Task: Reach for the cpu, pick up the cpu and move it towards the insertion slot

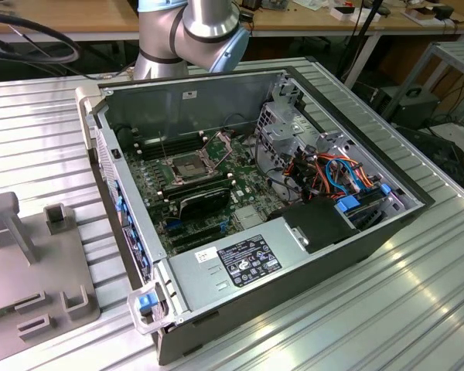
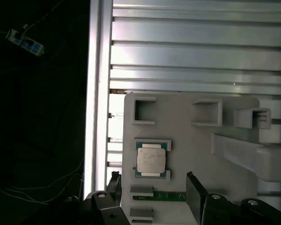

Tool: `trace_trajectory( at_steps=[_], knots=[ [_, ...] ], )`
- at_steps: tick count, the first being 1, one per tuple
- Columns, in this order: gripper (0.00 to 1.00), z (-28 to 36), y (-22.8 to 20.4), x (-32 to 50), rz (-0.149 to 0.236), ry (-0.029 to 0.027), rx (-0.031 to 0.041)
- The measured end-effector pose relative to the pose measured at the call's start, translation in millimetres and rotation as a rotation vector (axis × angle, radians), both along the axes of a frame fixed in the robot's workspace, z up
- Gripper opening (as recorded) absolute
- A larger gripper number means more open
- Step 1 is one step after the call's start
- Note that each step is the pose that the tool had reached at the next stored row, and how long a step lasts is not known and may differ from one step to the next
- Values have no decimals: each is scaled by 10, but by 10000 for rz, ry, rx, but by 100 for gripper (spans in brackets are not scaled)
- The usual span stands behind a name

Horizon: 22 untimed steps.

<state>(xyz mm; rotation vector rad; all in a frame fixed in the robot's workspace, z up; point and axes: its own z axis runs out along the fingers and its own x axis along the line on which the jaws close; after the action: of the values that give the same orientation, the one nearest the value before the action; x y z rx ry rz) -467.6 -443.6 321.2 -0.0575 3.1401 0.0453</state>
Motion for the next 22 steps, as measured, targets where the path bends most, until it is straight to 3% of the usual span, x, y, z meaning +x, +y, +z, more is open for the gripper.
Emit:
trace_trajectory(
  at_steps=[15, 22],
  knots=[
    [66, -110, -3, -1, 28, -85, 7],
    [66, -168, -20, -2, 67, -94, 5]
  ],
)
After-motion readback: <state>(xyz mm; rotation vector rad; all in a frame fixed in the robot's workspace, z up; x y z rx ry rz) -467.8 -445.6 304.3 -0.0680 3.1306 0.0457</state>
